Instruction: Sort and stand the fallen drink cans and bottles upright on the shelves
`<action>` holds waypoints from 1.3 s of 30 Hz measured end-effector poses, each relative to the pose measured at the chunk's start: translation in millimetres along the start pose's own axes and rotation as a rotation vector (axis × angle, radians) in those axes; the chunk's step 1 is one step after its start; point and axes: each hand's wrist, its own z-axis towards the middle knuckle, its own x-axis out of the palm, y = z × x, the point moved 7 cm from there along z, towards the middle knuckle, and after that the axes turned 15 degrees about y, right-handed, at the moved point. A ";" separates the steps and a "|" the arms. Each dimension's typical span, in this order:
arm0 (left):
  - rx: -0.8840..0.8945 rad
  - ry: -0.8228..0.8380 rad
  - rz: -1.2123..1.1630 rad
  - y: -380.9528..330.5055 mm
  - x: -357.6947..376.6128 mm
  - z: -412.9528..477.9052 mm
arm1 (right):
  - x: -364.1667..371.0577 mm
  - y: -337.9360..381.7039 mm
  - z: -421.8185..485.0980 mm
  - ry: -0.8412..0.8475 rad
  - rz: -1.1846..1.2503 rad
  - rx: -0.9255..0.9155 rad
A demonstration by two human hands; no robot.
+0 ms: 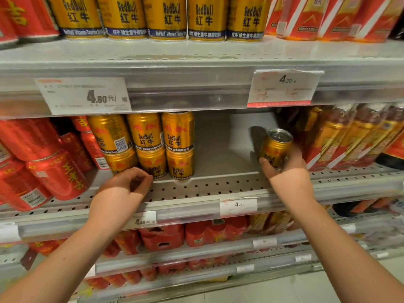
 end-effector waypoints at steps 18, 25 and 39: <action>0.018 0.122 0.020 -1.5 -2.3 -0.1 | 62.0 36.6 -6.4 0.252 0.048 -0.164; 0.029 0.169 0.013 0.8 -1.0 0.8 | 93.4 64.7 -15.8 0.300 0.076 -0.212; -0.032 0.088 -0.240 18.0 -2.3 13.1 | 98.0 71.8 -33.1 0.319 -0.040 -0.181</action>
